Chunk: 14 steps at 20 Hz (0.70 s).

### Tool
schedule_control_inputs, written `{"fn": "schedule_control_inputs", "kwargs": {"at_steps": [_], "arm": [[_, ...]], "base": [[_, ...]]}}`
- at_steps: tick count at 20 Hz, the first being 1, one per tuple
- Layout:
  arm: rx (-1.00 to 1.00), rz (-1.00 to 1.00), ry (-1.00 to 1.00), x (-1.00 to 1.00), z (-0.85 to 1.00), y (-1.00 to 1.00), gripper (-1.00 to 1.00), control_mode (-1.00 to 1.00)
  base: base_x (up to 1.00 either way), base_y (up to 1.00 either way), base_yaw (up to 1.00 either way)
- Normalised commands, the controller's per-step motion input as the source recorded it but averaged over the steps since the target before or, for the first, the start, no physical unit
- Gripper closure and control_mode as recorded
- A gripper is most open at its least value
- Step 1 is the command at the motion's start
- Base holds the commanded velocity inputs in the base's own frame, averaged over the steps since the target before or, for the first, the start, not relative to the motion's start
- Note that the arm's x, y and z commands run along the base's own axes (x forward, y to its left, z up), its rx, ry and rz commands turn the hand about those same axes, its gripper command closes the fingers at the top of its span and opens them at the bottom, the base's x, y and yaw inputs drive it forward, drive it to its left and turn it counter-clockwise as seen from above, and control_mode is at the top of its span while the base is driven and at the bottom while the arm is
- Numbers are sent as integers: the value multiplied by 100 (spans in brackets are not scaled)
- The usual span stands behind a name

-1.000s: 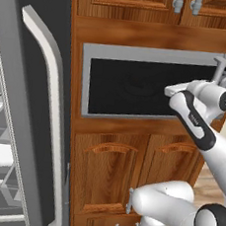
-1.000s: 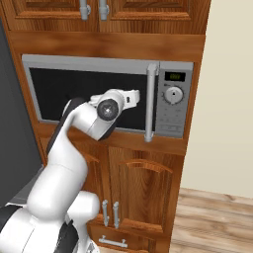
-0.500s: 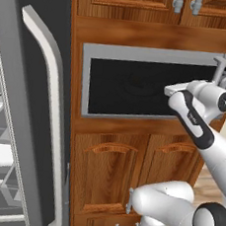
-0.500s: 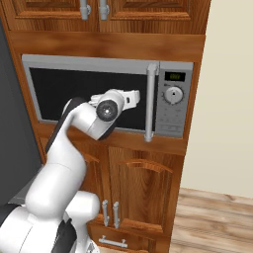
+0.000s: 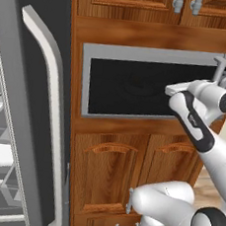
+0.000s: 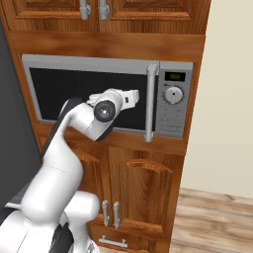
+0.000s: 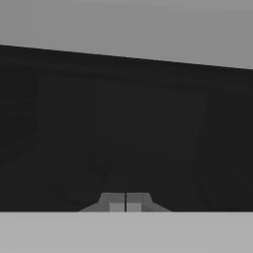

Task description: Transport the chicken drumstick from the fridge to the microwave and turn on the microwave.

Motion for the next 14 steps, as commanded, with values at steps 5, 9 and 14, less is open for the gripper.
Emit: {"fn": "schedule_control_inputs", "kwargs": {"at_steps": [5,9,14], "arm": [[0,0,0,-42,16,-10,100,-100],[0,0,0,-52,8,-9,100,-100],[0,0,0,-40,10,-6,100,-100]], "base": [[0,0,0],[0,0,0],[0,0,0]]}}
